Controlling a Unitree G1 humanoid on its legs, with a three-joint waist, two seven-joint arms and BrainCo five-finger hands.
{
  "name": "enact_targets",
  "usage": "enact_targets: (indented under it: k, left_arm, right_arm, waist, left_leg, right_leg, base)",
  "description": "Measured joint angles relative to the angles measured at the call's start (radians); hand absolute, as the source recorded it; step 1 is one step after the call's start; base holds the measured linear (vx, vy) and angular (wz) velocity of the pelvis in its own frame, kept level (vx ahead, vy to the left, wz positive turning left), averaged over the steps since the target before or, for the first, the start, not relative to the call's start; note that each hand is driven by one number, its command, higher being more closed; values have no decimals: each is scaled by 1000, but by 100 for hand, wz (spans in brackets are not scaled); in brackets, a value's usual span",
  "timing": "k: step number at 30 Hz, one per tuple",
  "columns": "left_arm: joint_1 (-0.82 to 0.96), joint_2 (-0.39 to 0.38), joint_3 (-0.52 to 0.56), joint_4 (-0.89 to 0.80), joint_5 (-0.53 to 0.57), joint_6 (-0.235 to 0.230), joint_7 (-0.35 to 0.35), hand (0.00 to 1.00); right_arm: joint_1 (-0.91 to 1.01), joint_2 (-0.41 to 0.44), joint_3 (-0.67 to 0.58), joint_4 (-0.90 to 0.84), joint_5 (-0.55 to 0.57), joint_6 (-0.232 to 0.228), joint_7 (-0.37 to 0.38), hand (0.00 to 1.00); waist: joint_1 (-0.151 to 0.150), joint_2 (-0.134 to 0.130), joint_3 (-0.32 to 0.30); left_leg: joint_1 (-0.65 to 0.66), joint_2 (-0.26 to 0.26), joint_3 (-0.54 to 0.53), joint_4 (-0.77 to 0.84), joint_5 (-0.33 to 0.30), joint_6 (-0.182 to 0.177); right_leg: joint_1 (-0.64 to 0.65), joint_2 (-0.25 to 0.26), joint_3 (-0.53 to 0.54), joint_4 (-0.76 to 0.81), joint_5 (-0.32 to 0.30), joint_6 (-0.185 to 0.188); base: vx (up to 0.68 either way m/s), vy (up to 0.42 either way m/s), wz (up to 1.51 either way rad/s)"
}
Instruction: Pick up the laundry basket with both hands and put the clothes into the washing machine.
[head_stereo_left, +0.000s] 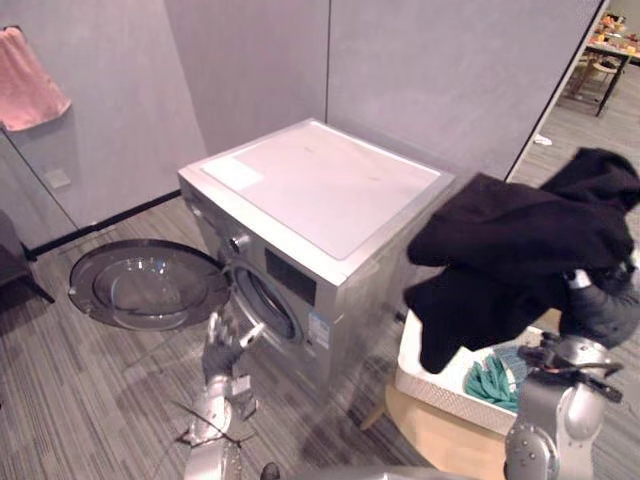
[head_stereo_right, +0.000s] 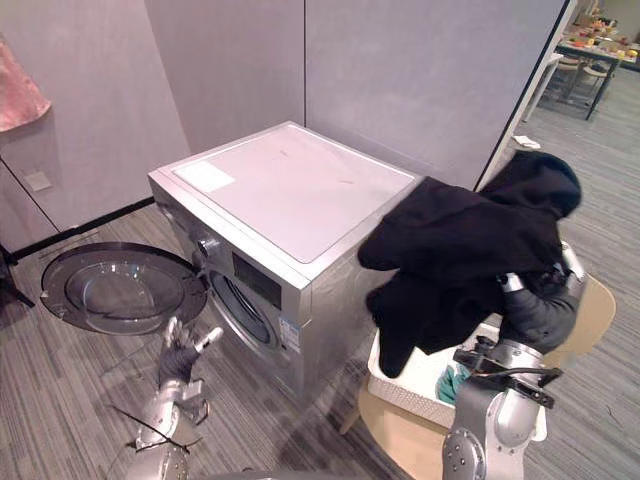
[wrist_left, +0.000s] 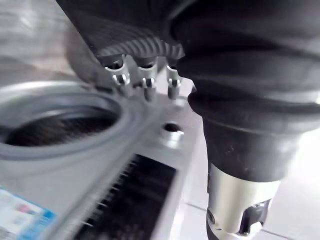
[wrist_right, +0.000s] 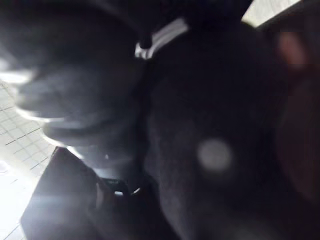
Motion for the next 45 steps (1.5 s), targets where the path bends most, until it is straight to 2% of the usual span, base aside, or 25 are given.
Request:
enact_targets:
  k: [2, 6, 9, 13, 17, 22, 27, 30, 34, 37, 42, 45]
  left_arm:
    - [3, 8, -18, -147, 3, -44, 20, 0]
    - [-5, 30, -22, -305, 3, -100, 38, 0]
    - [-6, 42, -23, -358, 0, -107, 35, 0]
    - [-41, 65, -32, -376, -13, -106, 8, 0]
    - [-82, 118, -35, -400, -69, -107, -41, 0]
    - [-131, 221, -89, -396, -257, -104, -141, 0]
    - [-138, 375, -210, -391, -422, -58, -254, 0]
    - [-140, 473, -242, -387, -463, -40, -296, 0]
    - [-140, 562, -265, -385, -519, -20, -348, 0]
    - [-140, 607, -266, -385, -554, -13, -373, 0]
    - [-102, 628, -260, -385, -561, -10, -381, 0]
    - [-91, 628, -259, -384, -561, -10, -382, 0]
  right_arm:
    - [-5, -14, 91, -52, 12, -2, 44, 100]
    - [-85, -78, 224, -62, 35, -18, 93, 100]
    - [-193, -108, 305, -62, 95, -21, 120, 100]
    - [-311, -152, 411, -45, 152, -17, 162, 100]
    - [-400, -178, 470, 39, 171, 8, 193, 100]
    - [-485, -224, 540, 171, 187, 50, 207, 100]
    - [-593, -241, 600, 265, 207, 61, 226, 100]
    - [-648, -264, 616, 294, 210, 62, 224, 100]
    - [-690, -306, 622, 320, 207, 62, 204, 100]
    - [-723, -326, 619, 357, 206, 62, 195, 100]
    - [-761, -342, 605, 403, 201, 61, 174, 100]
    - [-763, -344, 569, 428, 201, 62, 158, 100]
  waist:
    - [1, -1, -2]
    - [1, 3, -18]
    - [6, 12, -27]
    - [30, 17, -33]
    - [32, 20, -49]
    - [55, 21, -55]
    - [57, 22, -55]
    - [58, 23, -54]
    - [63, 25, -53]
    - [75, 28, -48]
    - [87, 29, -30]
    - [107, 24, -17]
  left_leg:
    - [9, 0, 4, 0, -6, -1]
    - [12, 1, 6, 0, -6, -1]
    - [11, 0, 4, 0, -6, -1]
    - [5, 0, -8, 1, -6, -1]
    - [-6, -1, -29, 1, 0, 1]
    - [-6, -2, -45, 1, 1, 1]
    - [-2, -4, -60, 1, 1, 1]
    - [7, -4, -58, 1, 1, 1]
    - [10, -3, -56, 1, 1, 1]
    - [12, -2, -54, 1, 1, 1]
    - [13, -2, -54, 1, 1, 1]
    - [13, -2, -54, 1, 1, 2]
  right_leg:
    - [11, 2, 0, -7, -3, 5]
    - [12, 5, 7, -7, -3, 6]
    - [11, 10, 7, -7, -3, 6]
    - [10, 13, 1, -7, -3, 5]
    - [10, 14, -18, -6, -3, -3]
    - [11, 16, -26, 5, -9, -11]
    - [13, 16, -42, 24, -24, -15]
    - [14, 16, -41, 41, -35, -16]
    - [14, 17, -41, 43, -36, -17]
    - [14, 17, -41, 43, -36, -17]
    - [16, 17, -42, 42, -36, -17]
    - [16, 16, -42, 40, -36, -17]
  base:
    - [-17, -4, 0]
    - [-9, -7, -3]
    - [0, 0, 0]
    - [3, -7, 4]
    - [13, -14, 15]
    - [10, -14, 7]
    - [-2, -17, 8]
    - [0, 0, 0]
    - [0, 0, 0]
    - [-6, -5, -2]
    - [0, 0, 0]
    - [0, 0, 0]
